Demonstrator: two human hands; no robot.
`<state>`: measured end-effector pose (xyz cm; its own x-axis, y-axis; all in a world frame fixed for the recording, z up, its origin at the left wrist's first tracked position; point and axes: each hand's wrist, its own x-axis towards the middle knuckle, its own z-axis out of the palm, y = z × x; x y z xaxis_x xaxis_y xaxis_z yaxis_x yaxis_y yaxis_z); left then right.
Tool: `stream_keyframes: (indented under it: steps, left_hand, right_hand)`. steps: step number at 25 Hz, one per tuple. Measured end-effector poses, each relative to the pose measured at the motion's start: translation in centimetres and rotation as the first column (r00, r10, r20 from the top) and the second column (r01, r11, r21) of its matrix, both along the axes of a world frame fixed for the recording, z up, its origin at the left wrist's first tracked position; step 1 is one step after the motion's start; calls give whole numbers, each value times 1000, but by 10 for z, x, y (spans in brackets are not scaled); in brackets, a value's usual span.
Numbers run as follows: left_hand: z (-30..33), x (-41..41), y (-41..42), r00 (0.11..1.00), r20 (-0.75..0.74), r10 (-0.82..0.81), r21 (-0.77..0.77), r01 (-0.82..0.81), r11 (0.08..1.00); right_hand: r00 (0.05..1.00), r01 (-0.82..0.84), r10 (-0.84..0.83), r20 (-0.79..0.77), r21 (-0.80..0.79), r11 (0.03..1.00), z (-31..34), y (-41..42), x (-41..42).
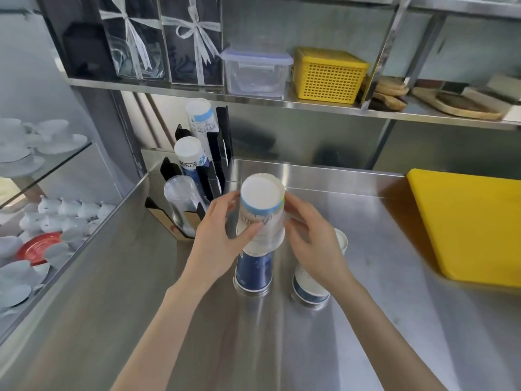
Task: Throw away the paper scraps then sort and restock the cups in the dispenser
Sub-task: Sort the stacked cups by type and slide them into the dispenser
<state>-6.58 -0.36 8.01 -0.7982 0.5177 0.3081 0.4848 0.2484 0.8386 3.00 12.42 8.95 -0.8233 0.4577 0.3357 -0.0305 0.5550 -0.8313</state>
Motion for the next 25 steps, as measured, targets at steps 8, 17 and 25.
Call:
stream_keyframes:
  steps: [8, 17, 25]
  left_hand:
    - [-2, 50, -39, 999, 27, -47, 49, 45, 998]
    - [-102, 70, -36, 968, 250, -34, -269, 103, 958]
    - [-111, 58, -22, 950, 306, -60, -340, 168, 925]
  right_hand:
    - [997, -78, 78, -6, -66, 995, -7, -27, 47]
    - [898, -111, 184, 400, -198, 974, -97, -24, 62]
    - [833, -107, 189, 519, -185, 977, -107, -15, 58]
